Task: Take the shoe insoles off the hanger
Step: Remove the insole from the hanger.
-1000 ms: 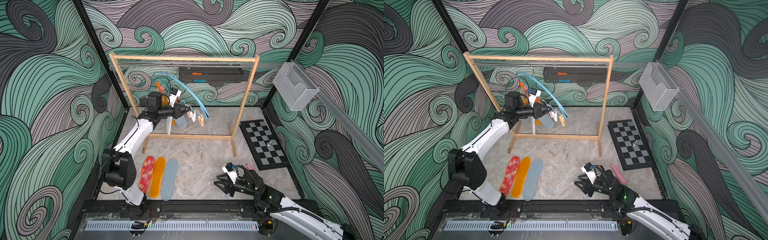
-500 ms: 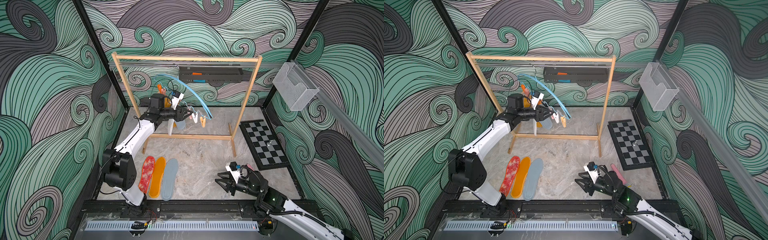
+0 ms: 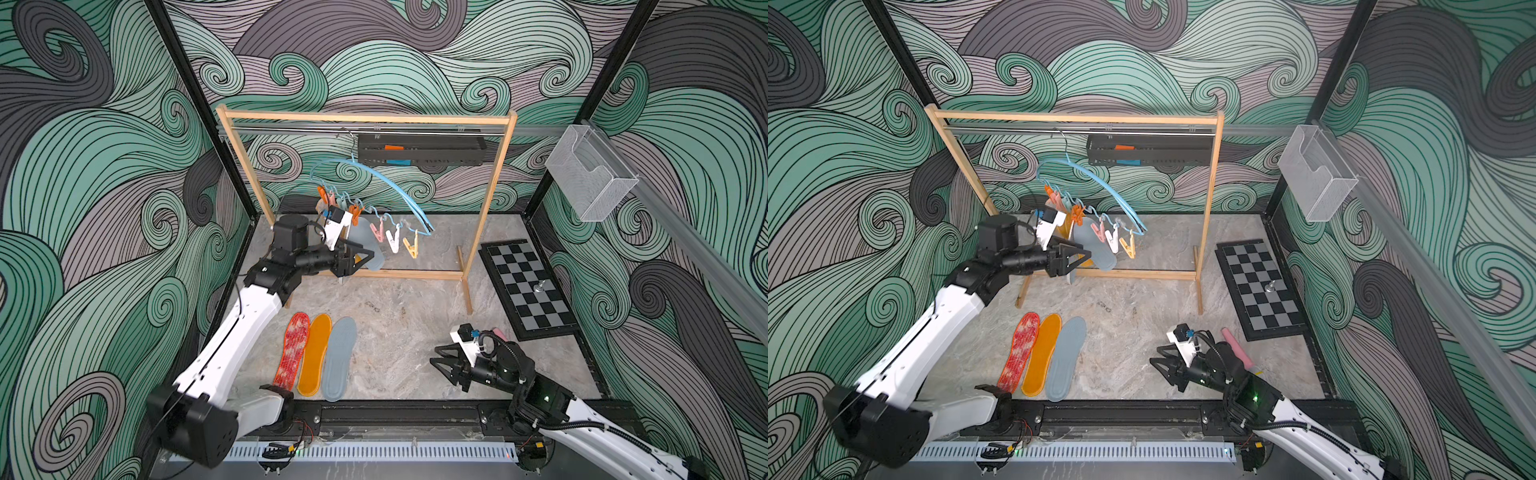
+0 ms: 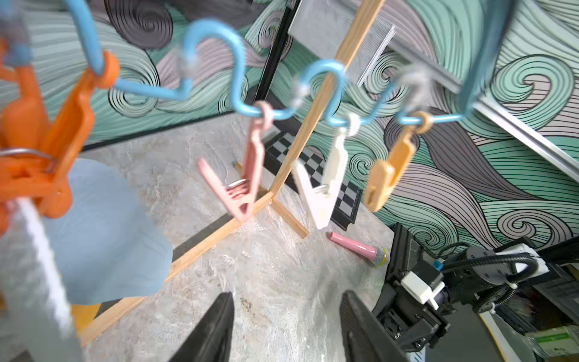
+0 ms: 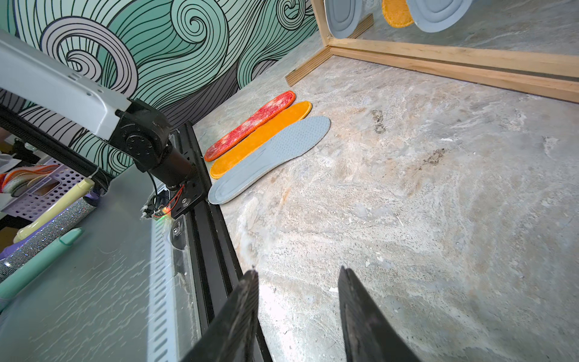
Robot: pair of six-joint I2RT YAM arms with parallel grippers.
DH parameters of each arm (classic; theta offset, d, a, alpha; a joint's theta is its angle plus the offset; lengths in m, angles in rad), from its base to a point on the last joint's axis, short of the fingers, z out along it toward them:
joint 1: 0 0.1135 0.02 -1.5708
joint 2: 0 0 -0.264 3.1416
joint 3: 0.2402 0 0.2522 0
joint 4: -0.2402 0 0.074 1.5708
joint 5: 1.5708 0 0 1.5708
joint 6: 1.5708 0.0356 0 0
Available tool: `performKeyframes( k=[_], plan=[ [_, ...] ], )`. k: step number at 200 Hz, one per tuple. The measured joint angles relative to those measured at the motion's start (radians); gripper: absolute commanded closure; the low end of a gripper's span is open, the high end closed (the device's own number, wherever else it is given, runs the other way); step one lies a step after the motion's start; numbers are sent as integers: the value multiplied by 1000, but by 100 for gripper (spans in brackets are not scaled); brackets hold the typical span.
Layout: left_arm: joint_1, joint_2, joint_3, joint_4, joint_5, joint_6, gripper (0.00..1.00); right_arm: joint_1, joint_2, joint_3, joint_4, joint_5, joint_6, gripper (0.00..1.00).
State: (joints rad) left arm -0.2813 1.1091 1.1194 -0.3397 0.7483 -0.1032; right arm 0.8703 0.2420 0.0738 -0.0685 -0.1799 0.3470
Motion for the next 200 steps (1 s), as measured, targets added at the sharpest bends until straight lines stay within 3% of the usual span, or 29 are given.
performKeyframes(
  k=[37,101,140,200],
  plan=[
    [0,-298,-164,-88,-75,21,39,0,-6,0,-6,5,0,57],
    [0,-717,-363,-243,-322,16,41,0,-8,0,-6,11,0,54],
    [0,-806,-420,-279,-401,5,41,0,-22,0,-6,10,0,53],
    [-12,-819,-430,-321,-511,2,40,0,-60,-8,-3,10,-4,48]
  ],
)
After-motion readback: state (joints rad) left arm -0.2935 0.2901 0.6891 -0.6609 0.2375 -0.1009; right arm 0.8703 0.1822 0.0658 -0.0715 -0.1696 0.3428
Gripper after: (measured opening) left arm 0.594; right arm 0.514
